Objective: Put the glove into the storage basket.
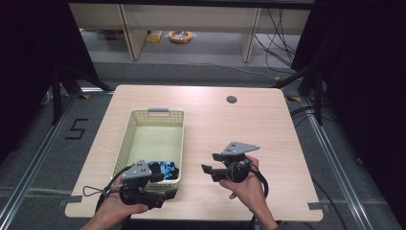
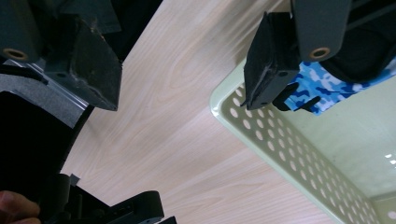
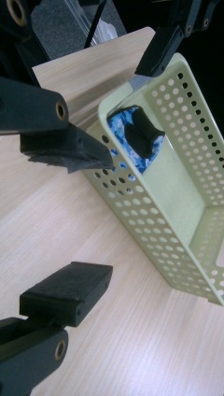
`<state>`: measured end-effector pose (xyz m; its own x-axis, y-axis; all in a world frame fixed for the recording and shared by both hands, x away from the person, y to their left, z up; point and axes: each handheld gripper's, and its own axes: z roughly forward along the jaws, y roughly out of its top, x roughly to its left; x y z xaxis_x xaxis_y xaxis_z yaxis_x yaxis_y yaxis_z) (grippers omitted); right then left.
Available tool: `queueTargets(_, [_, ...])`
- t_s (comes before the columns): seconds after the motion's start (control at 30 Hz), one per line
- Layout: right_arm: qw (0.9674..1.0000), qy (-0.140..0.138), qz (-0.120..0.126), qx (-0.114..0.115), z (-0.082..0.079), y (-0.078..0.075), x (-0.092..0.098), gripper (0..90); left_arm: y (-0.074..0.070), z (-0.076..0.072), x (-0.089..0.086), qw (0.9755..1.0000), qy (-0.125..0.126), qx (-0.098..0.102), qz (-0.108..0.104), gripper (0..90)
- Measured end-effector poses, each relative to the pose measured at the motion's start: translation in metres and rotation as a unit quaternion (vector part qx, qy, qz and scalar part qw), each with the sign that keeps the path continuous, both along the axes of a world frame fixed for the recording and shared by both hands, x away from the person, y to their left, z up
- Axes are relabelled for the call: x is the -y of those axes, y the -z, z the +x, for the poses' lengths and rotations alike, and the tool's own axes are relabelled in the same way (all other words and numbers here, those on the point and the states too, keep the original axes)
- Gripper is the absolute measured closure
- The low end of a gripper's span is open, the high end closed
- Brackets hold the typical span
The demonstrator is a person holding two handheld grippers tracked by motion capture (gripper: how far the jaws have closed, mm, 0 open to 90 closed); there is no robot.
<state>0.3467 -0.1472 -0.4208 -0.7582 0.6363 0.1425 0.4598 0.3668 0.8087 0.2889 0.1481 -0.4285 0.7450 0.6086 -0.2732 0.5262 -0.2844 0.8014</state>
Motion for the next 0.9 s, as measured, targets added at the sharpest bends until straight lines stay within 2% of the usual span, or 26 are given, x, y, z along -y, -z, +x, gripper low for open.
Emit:
queueTargets(0.07, [0.9999, 0.007, 0.006, -0.013, -0.002, 0.001, 0.002, 42.4, 0.001, -0.001, 0.000, 1.0000, 0.002, -0.001, 0.006, 27.4])
queueTargets(0.17, [0.9999, 0.008, 0.004, -0.005, -0.004, 0.002, 0.007, 41.9, 0.002, -0.001, 0.002, 1.0000, 0.001, 0.000, 0.010, 26.9])
queueTargets(0.2, [0.9997, 0.016, 0.008, -0.017, -0.007, 0.002, 0.008, 41.5, 0.003, -0.002, 0.004, 1.0000, -0.002, 0.001, 0.007, 26.6])
queueTargets(0.23, [0.9997, 0.016, 0.008, -0.017, -0.007, 0.002, 0.008, 41.5, 0.003, -0.002, 0.004, 1.0000, -0.002, 0.001, 0.007, 26.5])
queueTargets(0.27, [0.9999, 0.013, 0.006, -0.006, -0.006, 0.004, 0.012, 40.9, 0.004, -0.003, 0.005, 0.9999, 0.002, 0.008, 0.010, 26.1])
queueTargets(0.37, [0.9997, 0.021, 0.012, -0.008, -0.009, 0.005, 0.013, 40.4, 0.006, -0.003, 0.007, 0.9998, 0.004, 0.011, 0.015, 25.0])
queueTargets(0.4, [0.9995, 0.019, 0.015, -0.019, -0.011, 0.006, 0.015, 39.8, 0.006, -0.004, 0.009, 0.9999, -0.003, 0.011, 0.012, 22.4])
queueTargets(0.43, [0.9997, 0.017, 0.014, -0.011, -0.010, 0.007, 0.017, 39.5, 0.006, -0.004, 0.009, 0.9998, -0.002, 0.012, 0.014, 22.0])
queueTargets(0.47, [0.9996, 0.020, 0.014, -0.016, -0.011, 0.007, 0.018, 39.2, 0.007, -0.004, 0.009, 0.9999, -0.001, 0.014, 0.010, 21.8])
queueTargets(0.5, [0.9996, 0.020, 0.014, -0.016, -0.011, 0.007, 0.018, 39.2, 0.007, -0.005, 0.009, 0.9998, 0.002, 0.014, 0.015, 21.8])
queueTargets(0.57, [0.9995, 0.021, 0.017, -0.017, -0.011, 0.010, 0.022, 38.4, 0.010, -0.007, 0.012, 1.0000, 0.000, 0.007, 0.006, 19.8])
queueTargets(0.63, [0.9992, 0.023, 0.026, -0.021, -0.012, 0.013, 0.023, 37.9, 0.011, -0.007, 0.012, 1.0000, 0.002, 0.009, -0.001, 18.1])
queueTargets(0.7, [0.9991, 0.023, 0.028, -0.023, -0.012, 0.014, 0.024, 37.8, 0.012, -0.010, 0.013, 1.0000, -0.002, 0.008, 0.000, 16.1])
queueTargets(0.83, [0.9988, 0.030, 0.027, -0.027, -0.016, 0.016, 0.029, 35.5, 0.014, -0.013, 0.013, 0.9998, 0.015, 0.012, -0.009, 15.5])
queueTargets(0.87, [0.9988, 0.024, 0.037, -0.022, -0.016, 0.018, 0.030, 34.4, 0.016, -0.014, 0.014, 0.9997, 0.018, 0.011, -0.012, 15.4])
queueTargets(0.9, [0.9988, 0.024, 0.037, -0.022, -0.016, 0.018, 0.030, 34.4, 0.016, -0.014, 0.014, 0.9997, 0.018, 0.011, -0.012, 15.5])
